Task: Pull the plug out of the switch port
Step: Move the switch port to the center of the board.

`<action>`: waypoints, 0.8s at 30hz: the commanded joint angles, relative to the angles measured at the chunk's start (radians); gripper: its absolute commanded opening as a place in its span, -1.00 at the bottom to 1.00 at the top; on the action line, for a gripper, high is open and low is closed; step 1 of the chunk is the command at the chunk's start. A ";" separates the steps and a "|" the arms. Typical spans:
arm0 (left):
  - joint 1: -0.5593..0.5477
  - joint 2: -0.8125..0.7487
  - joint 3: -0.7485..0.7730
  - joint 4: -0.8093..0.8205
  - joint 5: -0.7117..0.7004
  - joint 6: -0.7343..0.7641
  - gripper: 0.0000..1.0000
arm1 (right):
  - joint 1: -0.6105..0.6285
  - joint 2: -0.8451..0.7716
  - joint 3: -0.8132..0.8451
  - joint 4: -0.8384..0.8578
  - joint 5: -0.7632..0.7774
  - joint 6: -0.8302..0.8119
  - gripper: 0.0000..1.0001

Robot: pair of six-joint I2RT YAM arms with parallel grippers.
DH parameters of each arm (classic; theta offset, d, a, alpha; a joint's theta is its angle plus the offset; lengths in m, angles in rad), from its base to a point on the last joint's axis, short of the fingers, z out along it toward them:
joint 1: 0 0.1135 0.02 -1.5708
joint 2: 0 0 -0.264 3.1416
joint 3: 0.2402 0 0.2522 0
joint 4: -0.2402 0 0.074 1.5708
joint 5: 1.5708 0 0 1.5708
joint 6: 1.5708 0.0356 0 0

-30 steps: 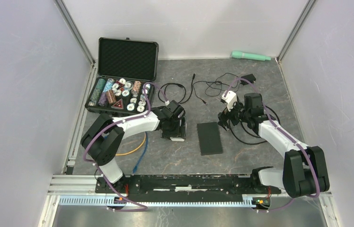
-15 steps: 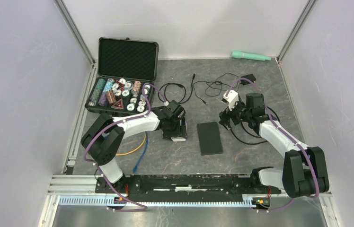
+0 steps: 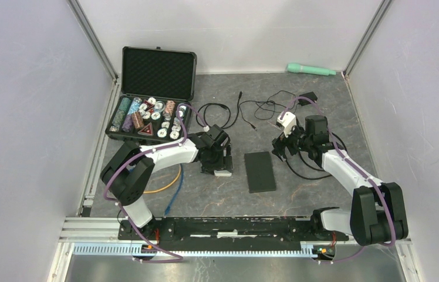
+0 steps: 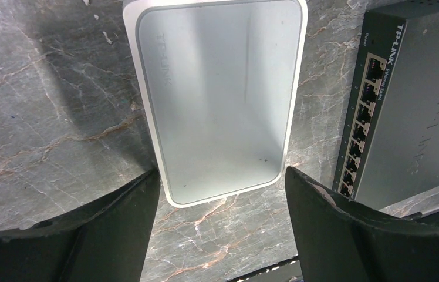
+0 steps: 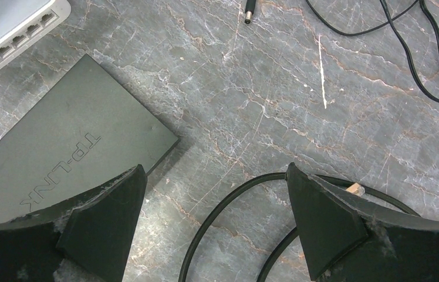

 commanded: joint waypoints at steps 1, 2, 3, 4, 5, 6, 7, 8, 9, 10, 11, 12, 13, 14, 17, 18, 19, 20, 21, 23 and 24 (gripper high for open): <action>-0.017 0.083 -0.066 -0.012 0.020 -0.010 0.75 | -0.005 -0.016 -0.007 0.039 -0.013 -0.009 0.93; -0.017 0.082 -0.066 -0.009 0.022 -0.008 0.78 | -0.004 -0.017 -0.006 0.040 -0.014 -0.009 0.93; -0.017 0.081 -0.064 -0.010 0.020 -0.005 0.80 | -0.005 -0.018 -0.005 0.040 -0.015 -0.006 0.94; -0.017 0.081 -0.061 -0.010 0.021 0.001 0.84 | -0.004 -0.020 -0.003 0.039 -0.017 -0.004 0.94; -0.017 0.079 -0.055 -0.010 0.020 0.010 0.89 | -0.004 -0.023 0.001 0.038 -0.020 -0.003 0.94; -0.017 0.073 -0.048 -0.010 0.019 0.025 0.93 | -0.005 -0.025 0.006 0.037 -0.020 0.000 0.94; -0.017 0.063 -0.041 -0.011 0.016 0.039 0.98 | -0.005 -0.030 0.014 0.035 -0.023 0.006 0.95; -0.016 0.052 -0.029 -0.014 0.004 0.057 0.99 | -0.007 -0.034 0.028 0.029 -0.023 0.010 0.96; -0.017 0.033 -0.021 -0.014 -0.010 0.077 0.99 | -0.010 -0.037 0.041 0.020 -0.024 0.014 0.96; -0.017 0.013 -0.009 -0.024 -0.028 0.096 0.99 | -0.013 -0.044 0.056 0.013 -0.021 0.017 0.96; -0.016 -0.013 0.003 -0.032 -0.046 0.116 0.99 | -0.015 -0.050 0.067 0.012 -0.011 0.022 0.96; -0.017 -0.039 0.019 -0.040 -0.073 0.140 0.99 | -0.018 -0.059 0.080 0.008 -0.001 0.026 0.96; -0.015 -0.064 0.038 -0.056 -0.120 0.164 0.99 | -0.020 -0.066 0.091 0.006 0.012 0.033 0.96; -0.012 -0.090 0.055 -0.063 -0.164 0.193 0.99 | -0.024 -0.075 0.099 0.010 0.026 0.045 0.96; 0.027 -0.156 0.093 -0.052 -0.230 0.249 0.99 | -0.030 -0.106 0.121 0.032 0.068 0.097 0.96; 0.053 -0.179 0.095 -0.037 -0.230 0.249 0.99 | -0.031 -0.110 0.141 0.023 0.074 0.103 0.96; 0.075 -0.210 0.090 -0.012 -0.224 0.256 0.99 | -0.031 -0.112 0.161 0.010 0.071 0.103 0.96; 0.092 -0.242 0.088 0.015 -0.223 0.280 0.99 | -0.031 -0.114 0.185 -0.005 0.072 0.107 0.96; 0.106 -0.263 0.099 0.021 -0.244 0.310 0.99 | -0.032 -0.116 0.207 -0.013 0.084 0.116 0.96; 0.132 -0.304 0.128 0.047 -0.272 0.383 0.99 | -0.032 -0.113 0.249 -0.033 0.099 0.143 0.96; 0.140 -0.321 0.146 0.053 -0.300 0.424 0.99 | -0.032 -0.108 0.275 -0.044 0.105 0.153 0.96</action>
